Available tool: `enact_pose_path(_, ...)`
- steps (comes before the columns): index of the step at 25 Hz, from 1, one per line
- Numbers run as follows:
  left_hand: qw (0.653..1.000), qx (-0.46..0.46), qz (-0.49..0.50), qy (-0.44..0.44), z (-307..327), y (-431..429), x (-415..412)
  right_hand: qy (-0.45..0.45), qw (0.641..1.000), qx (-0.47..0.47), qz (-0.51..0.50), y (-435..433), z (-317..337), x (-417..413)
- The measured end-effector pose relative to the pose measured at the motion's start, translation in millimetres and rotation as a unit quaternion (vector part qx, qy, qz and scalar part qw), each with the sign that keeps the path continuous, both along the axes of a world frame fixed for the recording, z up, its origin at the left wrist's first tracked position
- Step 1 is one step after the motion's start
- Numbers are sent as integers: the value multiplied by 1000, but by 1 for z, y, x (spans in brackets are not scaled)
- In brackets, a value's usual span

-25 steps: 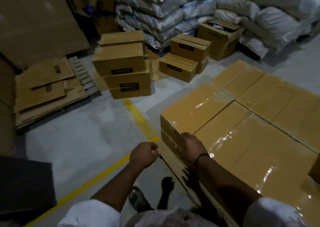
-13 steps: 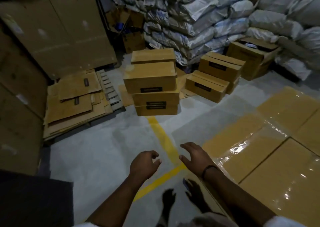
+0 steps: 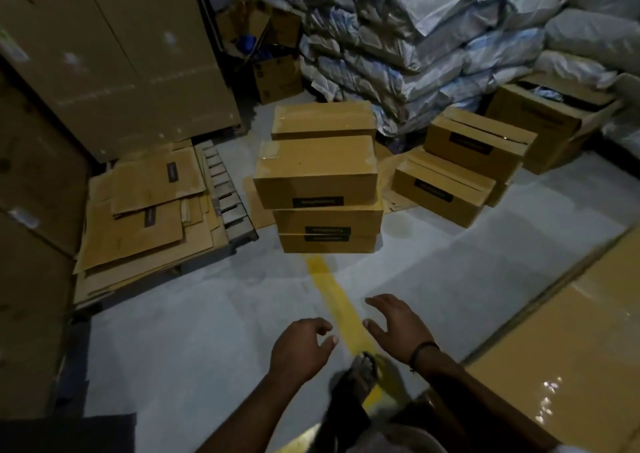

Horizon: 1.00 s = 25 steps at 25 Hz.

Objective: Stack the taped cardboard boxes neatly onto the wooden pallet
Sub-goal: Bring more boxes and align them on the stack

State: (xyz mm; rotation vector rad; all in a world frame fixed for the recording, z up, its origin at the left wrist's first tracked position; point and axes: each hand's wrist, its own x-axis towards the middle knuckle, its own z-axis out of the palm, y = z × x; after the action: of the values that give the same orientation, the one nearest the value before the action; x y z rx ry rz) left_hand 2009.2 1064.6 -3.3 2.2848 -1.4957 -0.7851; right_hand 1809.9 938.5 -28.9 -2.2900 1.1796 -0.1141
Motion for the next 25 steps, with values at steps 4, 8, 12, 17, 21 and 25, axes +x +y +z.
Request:
enact_pose_path(4,999,27,22,-8,8,-88,53,1,1000,9,3,-101,9,50)
enact_pose_path(8,998,12,60,16,14,-182,91,-18,1000,-2,20,-204,25,94)
enact_pose_path(12,993,-4,105,60,22,-253,111,-28,999,20,16,-274,36,127)
enact_pose_path(17,986,16,135,98,6,-342,151,12,998,31,52,-364,28,176)
enact_pose_path(21,982,27,146,117,-13,-428,193,60,994,32,90,-451,20,232)
enact_pose_path(25,975,47,157,150,-35,-515,243,98,985,-1,145,-542,23,292)
